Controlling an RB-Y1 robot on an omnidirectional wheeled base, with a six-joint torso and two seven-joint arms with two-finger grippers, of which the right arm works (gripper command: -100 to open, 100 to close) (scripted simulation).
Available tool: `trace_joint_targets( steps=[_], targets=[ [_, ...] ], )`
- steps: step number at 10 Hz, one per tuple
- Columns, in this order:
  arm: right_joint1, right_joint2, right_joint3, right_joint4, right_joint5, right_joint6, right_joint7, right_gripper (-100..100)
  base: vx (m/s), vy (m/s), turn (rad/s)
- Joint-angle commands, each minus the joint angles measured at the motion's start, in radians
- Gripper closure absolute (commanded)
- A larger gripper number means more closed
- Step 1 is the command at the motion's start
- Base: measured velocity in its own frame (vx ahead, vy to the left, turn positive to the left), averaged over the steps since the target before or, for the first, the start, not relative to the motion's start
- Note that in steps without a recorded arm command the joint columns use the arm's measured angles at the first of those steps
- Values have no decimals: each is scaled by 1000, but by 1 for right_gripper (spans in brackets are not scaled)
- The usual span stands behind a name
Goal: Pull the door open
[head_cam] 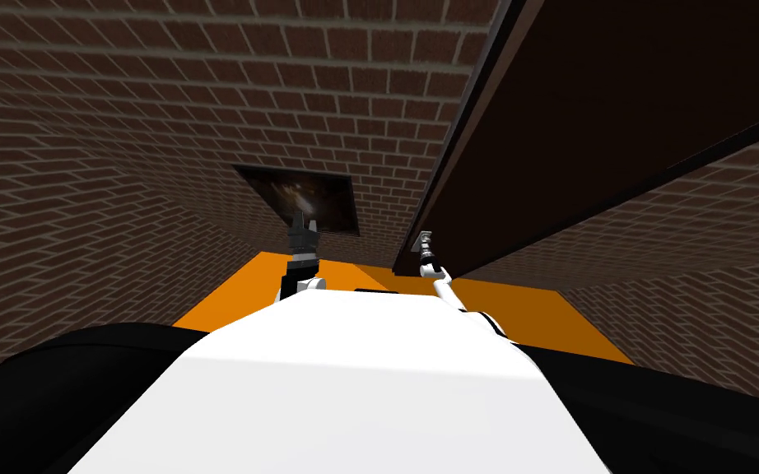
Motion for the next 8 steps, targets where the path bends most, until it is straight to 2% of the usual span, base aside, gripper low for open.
trace_joint_targets(
  steps=[1, 2, 3, 4, 6, 7, 8],
  targets=[
    [10, -11, -18, -9, -42, 2, -50, 100, -94, -74, 137],
    [10, -11, -18, -9, -42, 2, -62, 100, -58, -60, 70],
    [8, -12, -14, -7, -68, -4, -93, 100, -70, -43, 110],
    [8, -12, -14, -7, -68, -4, -100, 100, -67, -41, 52],
    [3, -14, -6, -4, -119, -16, -164, 100, -68, -41, 133],
    [3, -14, -6, -4, -119, -16, -175, 100, -54, -43, 65],
    [1, -15, -2, -3, -146, -22, -212, 100, -48, -42, 89]
  ],
)
